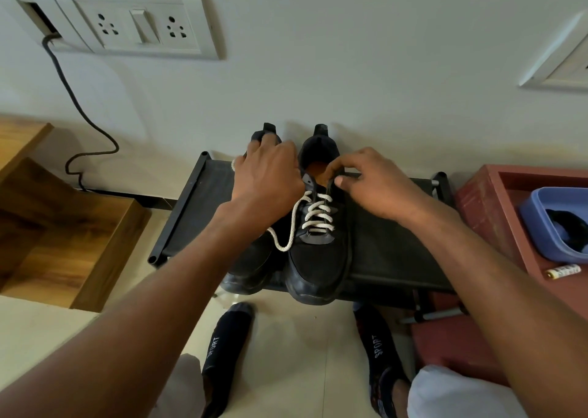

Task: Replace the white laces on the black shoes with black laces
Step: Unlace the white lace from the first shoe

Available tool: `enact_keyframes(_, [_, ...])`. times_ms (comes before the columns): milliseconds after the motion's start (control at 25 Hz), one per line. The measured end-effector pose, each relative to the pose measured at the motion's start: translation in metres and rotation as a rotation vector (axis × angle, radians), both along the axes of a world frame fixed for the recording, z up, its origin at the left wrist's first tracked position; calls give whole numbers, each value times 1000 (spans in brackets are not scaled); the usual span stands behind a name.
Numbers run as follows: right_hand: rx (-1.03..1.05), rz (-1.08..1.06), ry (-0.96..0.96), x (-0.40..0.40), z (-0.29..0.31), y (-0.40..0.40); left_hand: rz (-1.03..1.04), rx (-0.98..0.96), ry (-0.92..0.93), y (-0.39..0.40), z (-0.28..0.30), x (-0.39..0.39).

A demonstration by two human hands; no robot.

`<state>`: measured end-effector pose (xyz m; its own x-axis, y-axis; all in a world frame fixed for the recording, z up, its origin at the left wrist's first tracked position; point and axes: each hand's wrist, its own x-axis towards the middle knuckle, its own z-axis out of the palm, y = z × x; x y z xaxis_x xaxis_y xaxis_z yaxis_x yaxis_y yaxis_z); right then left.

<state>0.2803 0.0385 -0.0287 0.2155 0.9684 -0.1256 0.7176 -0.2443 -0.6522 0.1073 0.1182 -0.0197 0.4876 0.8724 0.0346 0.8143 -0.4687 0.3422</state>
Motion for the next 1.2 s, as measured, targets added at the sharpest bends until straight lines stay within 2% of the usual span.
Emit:
enact_keyframes(120, [55,11,-57,-4,-6,-1,-16,101,28,-2,3,0])
enact_keyframes(320, [80,62,-170,-16,-18,0,-84,-75,27,-1,-5,0])
enact_keyframes(440, [68,64,-114,-15,-12,1,-70,-33,28,1,-6,-2])
enact_keyframes(520, [165,-18,-54,-14,-4,3,-76,41,4,3,-5,-4])
enact_keyframes(600, [229,-120,-75,-16,2,4,-166,61,-4,6,-4,-6])
enact_keyframes(760, [112,-24,-266,-30,-6,-2,-358,-1,198,10,-13,-11])
enact_keyframes(920, [92,-17,-362,-38,-7,-5,-287,95,278,10,-19,-14])
enact_keyframes(1080, [102,-156,-270,-41,-9,-6,-167,111,357,0,-19,-10])
enact_keyframes(1200, [100,-129,-262,-45,-13,-5,-98,149,363,-1,-17,-12])
